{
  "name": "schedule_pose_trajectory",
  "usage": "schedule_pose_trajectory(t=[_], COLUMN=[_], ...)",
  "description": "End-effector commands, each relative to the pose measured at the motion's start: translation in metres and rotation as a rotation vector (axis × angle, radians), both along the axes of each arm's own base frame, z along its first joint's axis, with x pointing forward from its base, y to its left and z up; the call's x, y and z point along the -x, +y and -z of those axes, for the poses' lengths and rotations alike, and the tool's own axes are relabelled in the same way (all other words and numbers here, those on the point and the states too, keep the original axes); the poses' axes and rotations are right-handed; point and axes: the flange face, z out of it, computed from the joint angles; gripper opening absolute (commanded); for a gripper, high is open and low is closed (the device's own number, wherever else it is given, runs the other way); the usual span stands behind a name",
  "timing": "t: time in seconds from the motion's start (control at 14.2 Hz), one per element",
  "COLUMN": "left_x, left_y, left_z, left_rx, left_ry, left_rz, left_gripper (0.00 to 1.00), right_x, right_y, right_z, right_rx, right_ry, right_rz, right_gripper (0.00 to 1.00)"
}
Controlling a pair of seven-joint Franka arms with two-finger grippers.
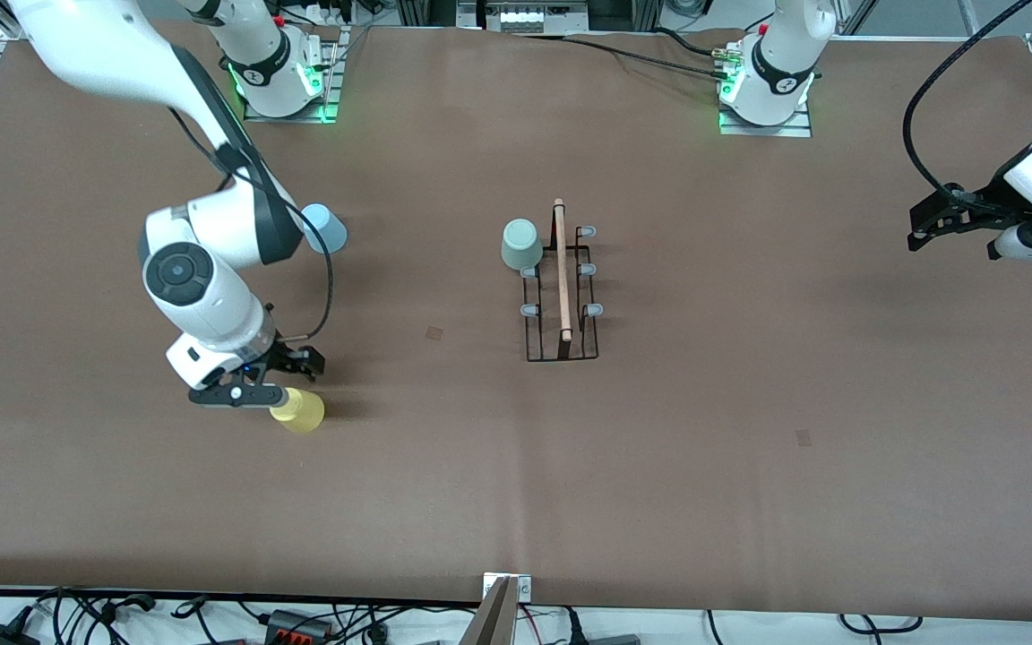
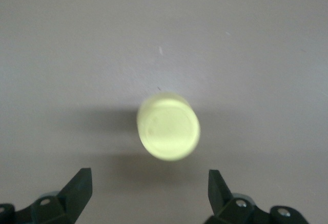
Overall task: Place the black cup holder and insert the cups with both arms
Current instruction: 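Move the right gripper down over the yellow cup, then close the right gripper around the yellow cup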
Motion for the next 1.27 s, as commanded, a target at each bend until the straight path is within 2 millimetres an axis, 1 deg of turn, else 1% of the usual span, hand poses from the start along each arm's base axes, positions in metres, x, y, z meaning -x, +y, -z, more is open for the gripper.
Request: schedule_pose_trajectory(t=[0.0, 0.14, 0.35, 0.42, 0.56, 0.71, 0.85, 1.06, 1.2], left_x=[-0.004, -0.004, -0.004, -0.004, -0.004, -0.004, -0.004, -0.004, -0.004], left_y=[0.000, 0.000, -0.001, -0.001, -0.001, -0.001, -0.001, -0.001, -0.001], left_z=[-0.005, -0.005, -0.005, -0.005, -0.005, -0.005, -0.005, -0.005, -0.005], left_rx=[-0.016, -0.016, -0.015, -0.015, -0.015, -0.014, -0.015, -0.015, -0.015], left_ry=[0.006, 0.006, 0.006, 0.006, 0.006, 0.006, 0.006, 0.006, 0.006], left_rz=[0.022, 0.025, 0.025, 0.025, 0.022, 0.021, 0.025, 0.025, 0.025], left_gripper=[1.00, 1.00, 1.00, 1.00, 1.00, 1.00, 1.00, 1.00, 1.00], right_x=[-0.006, -0.009, -0.011, -0.011, -0.014, -0.014, -0.013, -0.011, -0.013], right_y=[0.013, 0.002, -0.009, -0.009, -0.009, -0.010, -0.011, -0.011, -0.017], right_z=[0.032, 0.038, 0.040, 0.038, 0.022, 0.018, 0.024, 0.040, 0.050], right_rx=[-0.033, -0.010, 0.018, 0.019, 0.023, 0.026, 0.027, 0.025, 0.021], right_ry=[-0.055, -0.059, -0.064, -0.067, -0.085, -0.086, -0.079, -0.058, -0.066], right_rz=[-0.046, -0.051, -0.058, -0.060, -0.071, -0.070, -0.064, -0.065, -0.058], right_gripper=[1.00, 1.00, 1.00, 1.00, 1.00, 1.00, 1.00, 1.00, 1.00])
